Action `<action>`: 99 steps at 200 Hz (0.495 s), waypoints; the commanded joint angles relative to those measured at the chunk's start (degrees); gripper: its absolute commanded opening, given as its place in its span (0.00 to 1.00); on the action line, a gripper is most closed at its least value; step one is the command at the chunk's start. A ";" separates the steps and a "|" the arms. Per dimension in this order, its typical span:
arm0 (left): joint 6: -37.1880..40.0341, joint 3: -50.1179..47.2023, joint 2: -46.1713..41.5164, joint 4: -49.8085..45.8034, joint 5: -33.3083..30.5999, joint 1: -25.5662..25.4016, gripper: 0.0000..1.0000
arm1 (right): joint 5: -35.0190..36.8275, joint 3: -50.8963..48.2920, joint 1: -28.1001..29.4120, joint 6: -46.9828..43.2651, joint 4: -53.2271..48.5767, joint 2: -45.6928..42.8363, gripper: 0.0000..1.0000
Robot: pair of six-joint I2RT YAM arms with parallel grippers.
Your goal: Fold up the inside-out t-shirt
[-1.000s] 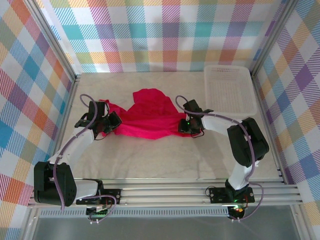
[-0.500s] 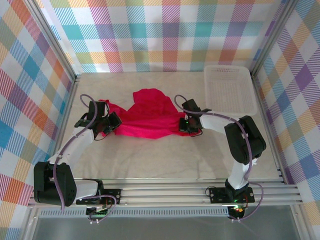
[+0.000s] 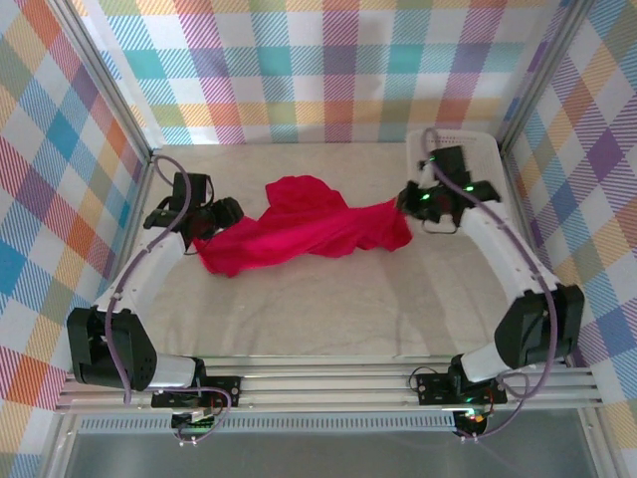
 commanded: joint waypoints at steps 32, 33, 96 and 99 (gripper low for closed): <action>-0.60 -2.81 1.99 -6.12 4.80 9.35 0.32 | -6.09 1.75 -3.25 0.09 -2.76 1.75 0.00; -0.74 -3.17 1.87 -5.89 5.13 9.41 0.32 | -6.23 1.68 -3.28 0.18 -2.65 1.82 0.00; -10.85 -18.53 -8.34 2.61 6.68 -6.39 0.48 | -8.74 2.67 -1.52 0.97 -1.67 4.14 0.00; -11.62 -19.36 -8.72 3.18 6.38 -7.34 0.49 | -8.68 2.67 -1.40 0.97 -1.65 4.23 0.00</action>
